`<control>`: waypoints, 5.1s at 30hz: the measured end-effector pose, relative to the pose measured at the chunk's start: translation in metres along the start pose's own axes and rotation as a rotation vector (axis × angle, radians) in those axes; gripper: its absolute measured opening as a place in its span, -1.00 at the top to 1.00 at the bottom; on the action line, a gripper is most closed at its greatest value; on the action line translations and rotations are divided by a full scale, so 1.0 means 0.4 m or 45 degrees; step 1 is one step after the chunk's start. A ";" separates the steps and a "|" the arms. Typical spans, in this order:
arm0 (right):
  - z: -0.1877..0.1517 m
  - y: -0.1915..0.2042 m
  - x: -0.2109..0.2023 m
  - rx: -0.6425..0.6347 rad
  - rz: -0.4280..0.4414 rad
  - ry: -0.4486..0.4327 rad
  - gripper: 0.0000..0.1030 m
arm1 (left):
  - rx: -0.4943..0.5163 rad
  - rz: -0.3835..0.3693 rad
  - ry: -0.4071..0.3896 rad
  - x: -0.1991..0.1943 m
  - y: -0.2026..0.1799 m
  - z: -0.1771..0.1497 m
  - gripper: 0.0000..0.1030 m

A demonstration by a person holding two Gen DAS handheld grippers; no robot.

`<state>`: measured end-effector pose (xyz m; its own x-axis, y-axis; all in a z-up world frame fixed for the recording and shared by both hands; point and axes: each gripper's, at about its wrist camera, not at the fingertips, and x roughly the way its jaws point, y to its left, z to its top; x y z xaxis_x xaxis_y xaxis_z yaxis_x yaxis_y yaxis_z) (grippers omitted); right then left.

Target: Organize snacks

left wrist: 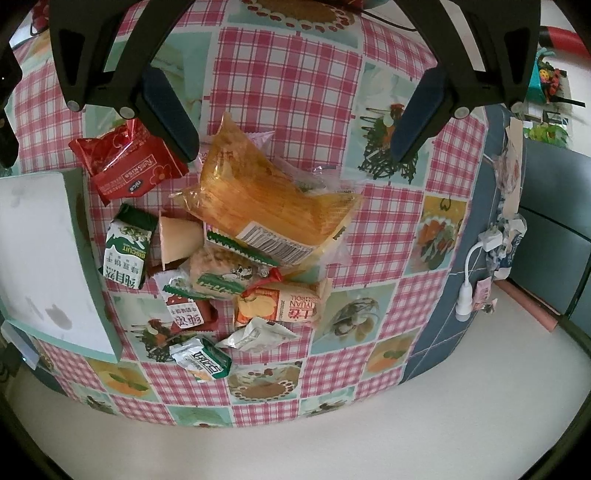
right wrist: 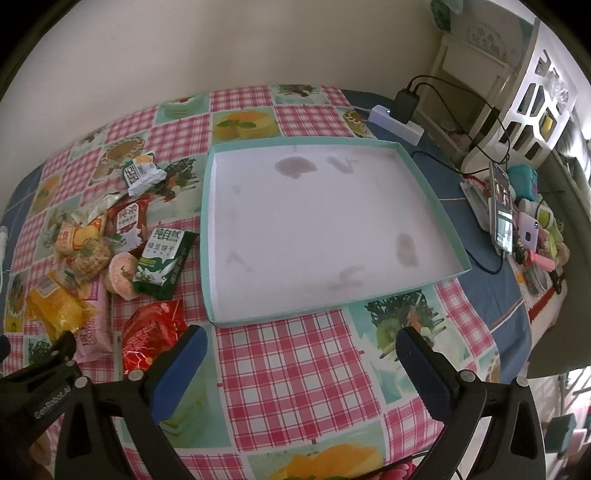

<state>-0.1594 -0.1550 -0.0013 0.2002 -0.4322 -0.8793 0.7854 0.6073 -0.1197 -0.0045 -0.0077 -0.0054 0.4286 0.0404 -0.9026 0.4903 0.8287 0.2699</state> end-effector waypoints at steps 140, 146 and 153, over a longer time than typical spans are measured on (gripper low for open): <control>0.036 0.130 0.088 -0.071 0.474 0.285 -0.38 | -0.227 -0.485 0.295 0.108 0.020 -0.006 0.31; 0.036 0.125 0.093 -0.060 0.462 0.300 -0.38 | -0.162 -0.426 0.287 0.115 -0.020 0.005 0.26; 0.037 0.119 0.094 -0.048 0.459 0.303 -0.38 | -0.098 -0.362 0.283 0.121 -0.064 0.020 0.14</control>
<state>-0.1058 -0.1524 -0.0331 0.3134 -0.0250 -0.9493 0.6670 0.7173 0.2013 0.0097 -0.0312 -0.0532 0.1042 -0.0846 -0.9909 0.5038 0.8636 -0.0208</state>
